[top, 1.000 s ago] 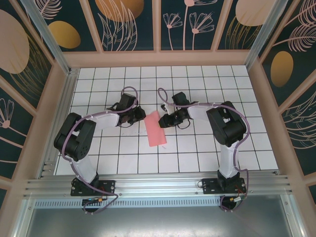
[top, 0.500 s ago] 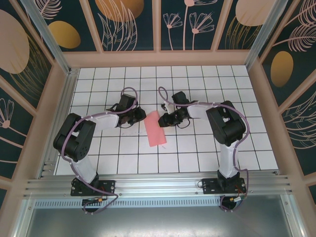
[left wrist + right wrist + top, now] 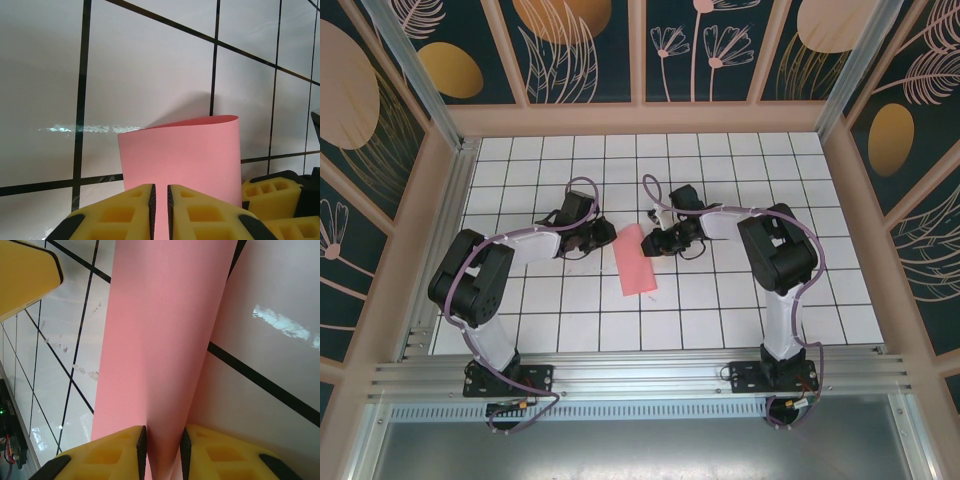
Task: Fold a paper plane with a square sheet of paper (pick it up from the middle)
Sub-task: Hold the square sheet of paper at the center of the table.
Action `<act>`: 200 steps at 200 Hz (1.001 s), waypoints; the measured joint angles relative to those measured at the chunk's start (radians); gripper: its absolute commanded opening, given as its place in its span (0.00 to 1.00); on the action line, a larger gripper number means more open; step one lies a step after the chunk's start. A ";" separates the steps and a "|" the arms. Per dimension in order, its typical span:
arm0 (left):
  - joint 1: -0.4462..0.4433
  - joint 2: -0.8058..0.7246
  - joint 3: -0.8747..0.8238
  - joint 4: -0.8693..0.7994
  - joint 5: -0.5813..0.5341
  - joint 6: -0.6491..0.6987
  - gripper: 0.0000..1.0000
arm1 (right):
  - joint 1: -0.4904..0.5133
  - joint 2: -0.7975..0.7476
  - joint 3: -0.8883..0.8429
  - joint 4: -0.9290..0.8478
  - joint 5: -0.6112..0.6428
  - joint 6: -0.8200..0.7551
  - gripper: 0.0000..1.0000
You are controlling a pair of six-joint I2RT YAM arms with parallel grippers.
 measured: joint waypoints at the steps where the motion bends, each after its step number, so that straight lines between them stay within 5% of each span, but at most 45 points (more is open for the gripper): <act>1: 0.000 0.000 0.000 0.000 0.001 0.000 0.17 | 0.000 0.000 0.000 0.000 0.000 0.000 0.29; 200: -0.034 0.007 -0.043 0.048 0.087 -0.026 0.17 | 0.001 0.001 0.001 0.001 0.011 0.018 0.27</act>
